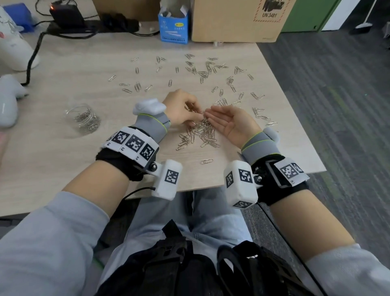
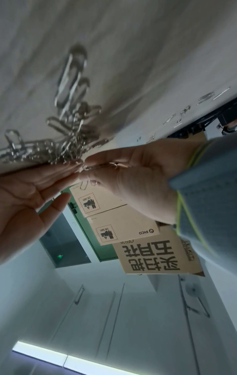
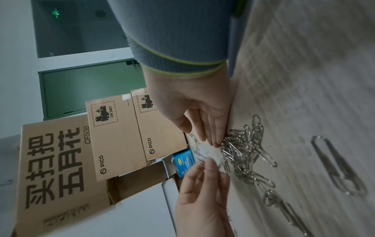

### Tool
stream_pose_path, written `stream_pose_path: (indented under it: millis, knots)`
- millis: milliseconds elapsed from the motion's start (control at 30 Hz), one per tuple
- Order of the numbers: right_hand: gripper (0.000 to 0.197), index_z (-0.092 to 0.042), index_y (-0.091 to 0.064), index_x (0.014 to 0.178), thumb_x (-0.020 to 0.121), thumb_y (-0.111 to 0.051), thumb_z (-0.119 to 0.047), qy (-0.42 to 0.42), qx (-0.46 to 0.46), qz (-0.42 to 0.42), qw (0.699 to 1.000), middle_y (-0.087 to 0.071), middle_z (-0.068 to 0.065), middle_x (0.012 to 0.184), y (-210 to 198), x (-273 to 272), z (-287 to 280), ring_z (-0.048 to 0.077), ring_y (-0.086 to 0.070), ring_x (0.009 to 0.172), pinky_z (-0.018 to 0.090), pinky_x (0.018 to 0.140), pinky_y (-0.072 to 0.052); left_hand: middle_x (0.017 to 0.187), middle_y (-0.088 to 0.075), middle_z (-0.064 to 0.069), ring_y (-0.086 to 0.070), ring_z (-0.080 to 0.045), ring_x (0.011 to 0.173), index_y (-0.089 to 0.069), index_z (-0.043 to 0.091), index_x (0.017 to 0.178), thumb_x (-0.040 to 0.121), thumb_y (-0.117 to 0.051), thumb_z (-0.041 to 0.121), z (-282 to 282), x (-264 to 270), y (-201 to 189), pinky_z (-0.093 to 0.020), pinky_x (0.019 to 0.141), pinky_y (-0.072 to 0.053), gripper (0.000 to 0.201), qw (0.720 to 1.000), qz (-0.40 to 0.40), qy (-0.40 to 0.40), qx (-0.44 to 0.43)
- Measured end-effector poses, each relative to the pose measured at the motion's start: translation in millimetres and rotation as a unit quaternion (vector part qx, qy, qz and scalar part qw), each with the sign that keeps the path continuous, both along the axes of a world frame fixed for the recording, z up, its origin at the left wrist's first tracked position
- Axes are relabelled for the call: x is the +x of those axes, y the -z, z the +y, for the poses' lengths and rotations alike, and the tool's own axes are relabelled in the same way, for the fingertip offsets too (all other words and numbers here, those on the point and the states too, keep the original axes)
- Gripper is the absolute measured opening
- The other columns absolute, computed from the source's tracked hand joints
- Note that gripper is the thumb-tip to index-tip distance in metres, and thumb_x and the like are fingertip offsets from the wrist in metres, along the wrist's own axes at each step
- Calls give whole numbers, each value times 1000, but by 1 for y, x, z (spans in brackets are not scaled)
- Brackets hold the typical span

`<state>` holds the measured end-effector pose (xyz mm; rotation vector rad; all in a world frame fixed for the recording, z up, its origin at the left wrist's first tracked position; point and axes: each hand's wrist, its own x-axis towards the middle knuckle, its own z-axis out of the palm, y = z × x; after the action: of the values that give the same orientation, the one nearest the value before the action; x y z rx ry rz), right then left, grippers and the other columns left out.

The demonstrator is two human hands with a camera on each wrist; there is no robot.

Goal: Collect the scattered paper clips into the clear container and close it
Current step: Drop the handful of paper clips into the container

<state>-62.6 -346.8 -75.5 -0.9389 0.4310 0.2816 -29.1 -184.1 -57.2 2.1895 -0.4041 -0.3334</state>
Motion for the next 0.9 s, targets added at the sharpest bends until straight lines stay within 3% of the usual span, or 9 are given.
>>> stream_pose_path:
  millis: [133, 267, 400, 467, 533, 600, 700, 800, 900]
  knots:
    - [28, 2, -57, 86, 98, -36, -13, -3, 60, 5, 998, -64, 16, 86, -1, 4, 0, 24, -68, 70, 29, 66, -59, 65, -63, -1, -62, -9, 52, -66, 19, 70, 74, -75, 11, -18, 5, -12, -26, 58, -55, 13, 999, -11, 28, -30]
    - [30, 3, -55, 93, 100, -31, -13, -9, 137, -2, 990, -69, 15, 78, -1, 5, -2, 25, -69, 58, 33, 62, -59, 50, -63, 15, -60, -3, 54, -71, 12, 81, 72, -76, 10, -39, 5, -20, -19, 57, -52, 10, 997, -27, 70, -15]
    - [28, 6, -58, 87, 99, -39, -10, 50, 158, 3, 986, -67, 17, 77, -4, 3, -15, 28, -70, 61, 33, 64, -59, 77, -70, -12, -65, -19, 65, -72, 21, 85, 74, -74, 12, -47, 7, -27, -20, 55, -52, 14, 995, -42, 85, -42]
    - [25, 7, -58, 84, 97, -41, -6, 72, 171, -1, 983, -68, 21, 76, -5, 0, -22, 30, -71, 65, 32, 71, -58, 81, -68, -4, -60, -9, 60, -73, 14, 89, 76, -72, 11, -46, 9, -28, -11, 48, -43, 13, 994, -79, 55, -60]
    - [24, 8, -59, 84, 95, -42, -4, 81, 157, -7, 984, -70, 23, 75, -6, -3, -27, 30, -72, 67, 31, 75, -57, 91, -68, 2, -56, -11, 67, -73, 15, 95, 77, -70, 14, -43, 14, -22, -17, 60, -45, 18, 994, -107, 22, -29]
    - [22, 7, -58, 83, 94, -41, -1, 86, 145, -9, 986, -70, 23, 74, -7, -5, -29, 29, -72, 66, 30, 74, -57, 107, -67, -2, -57, -14, 86, -70, 20, 103, 72, -68, 33, -40, 16, -15, -27, 83, -47, 34, 993, -107, 23, 37]
    - [22, 6, -57, 85, 92, -37, 3, 98, 165, -6, 981, -70, 22, 73, -7, -9, -32, 29, -72, 66, 30, 72, -58, 133, -53, -6, -44, -24, 125, -58, 21, 123, 51, -57, 66, -39, 9, -10, -34, 108, -31, 85, 982, -72, 117, 133]
    - [27, 7, -58, 88, 89, -32, 7, 112, 160, -9, 981, -70, 23, 75, -8, -11, -31, 30, -72, 67, 31, 73, -58, 142, -40, 4, -29, -22, 132, -43, 27, 133, 32, -51, 77, -36, 1, -3, -38, 105, -26, 113, 956, -60, 150, 246]
    - [28, 9, -59, 87, 88, -32, 6, 119, 168, -13, 978, -69, 24, 78, -10, -14, -28, 32, -72, 68, 32, 74, -58, 135, -39, 7, -31, -20, 126, -46, 29, 129, 32, -63, 73, -30, -5, 4, -33, 94, -24, 108, 949, -75, 159, 263]
